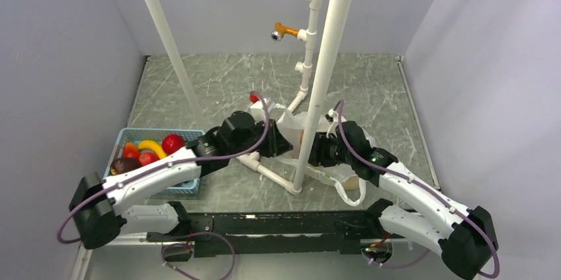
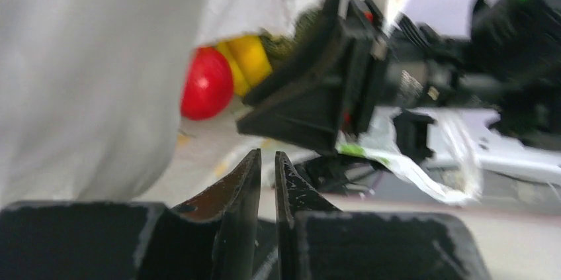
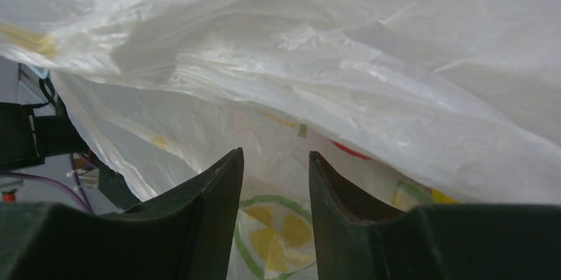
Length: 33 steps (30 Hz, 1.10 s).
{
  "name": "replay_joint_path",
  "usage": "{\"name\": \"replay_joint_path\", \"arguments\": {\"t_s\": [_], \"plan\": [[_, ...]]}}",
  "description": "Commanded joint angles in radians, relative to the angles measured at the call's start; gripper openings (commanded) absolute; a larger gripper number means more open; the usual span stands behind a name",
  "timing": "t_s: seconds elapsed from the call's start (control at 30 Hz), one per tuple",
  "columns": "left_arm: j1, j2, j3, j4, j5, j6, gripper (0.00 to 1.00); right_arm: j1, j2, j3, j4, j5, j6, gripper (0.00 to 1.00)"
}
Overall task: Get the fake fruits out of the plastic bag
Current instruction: Adjust the plastic bag at the center of the board, then take out the fake fruit from the plastic bag.
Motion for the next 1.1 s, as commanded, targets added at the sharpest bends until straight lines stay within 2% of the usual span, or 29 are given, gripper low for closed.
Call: {"name": "replay_joint_path", "arguments": {"t_s": [0.0, 0.17, 0.27, 0.3, 0.37, 0.43, 0.47, 0.6, 0.7, 0.87, 0.97, 1.07], "plan": [[0.003, 0.142, 0.040, 0.166, -0.116, 0.032, 0.18, 0.027, 0.004, -0.023, 0.013, 0.110, 0.060, 0.36], [0.029, 0.370, 0.061, 0.273, -0.080, -0.019, 0.15, 0.128, 0.042, -0.037, -0.128, 0.283, 0.200, 0.33], [0.049, 0.450, 0.108, 0.254, -0.071, -0.002, 0.15, 0.182, -0.006, -0.064, -0.178, 0.234, 0.237, 0.36], [0.051, 0.457, 0.123, 0.216, -0.085, 0.003, 0.16, 0.199, -0.049, -0.081, -0.191, 0.243, 0.251, 0.38], [0.051, 0.455, 0.104, 0.239, -0.088, 0.025, 0.18, 0.213, -0.120, -0.157, -0.194, 0.270, 0.280, 0.43], [0.059, 0.458, 0.069, 0.284, -0.097, 0.041, 0.19, 0.214, -0.191, -0.268, -0.144, 0.300, 0.302, 0.53], [0.066, 0.465, 0.055, 0.299, -0.097, 0.042, 0.19, 0.214, -0.218, -0.317, -0.095, 0.313, 0.326, 0.55], [0.092, 0.498, 0.066, 0.288, 0.064, 0.022, 0.19, 0.216, -0.285, -0.302, -0.076, 0.412, 0.429, 0.62], [0.071, 0.483, 0.083, 0.286, 0.106, 0.081, 0.25, 0.217, -0.262, -0.315, 0.004, 0.397, 0.434, 0.62], [0.035, 0.463, 0.104, 0.288, 0.170, 0.113, 0.28, 0.217, -0.219, -0.269, 0.045, 0.313, 0.360, 0.62], [-0.014, 0.442, 0.106, 0.292, 0.163, 0.154, 0.32, 0.216, -0.273, -0.224, -0.057, 0.376, 0.353, 0.63], [-0.043, 0.462, 0.135, 0.255, 0.117, 0.185, 0.41, 0.216, -0.344, -0.179, -0.192, 0.519, 0.412, 0.63]]}}
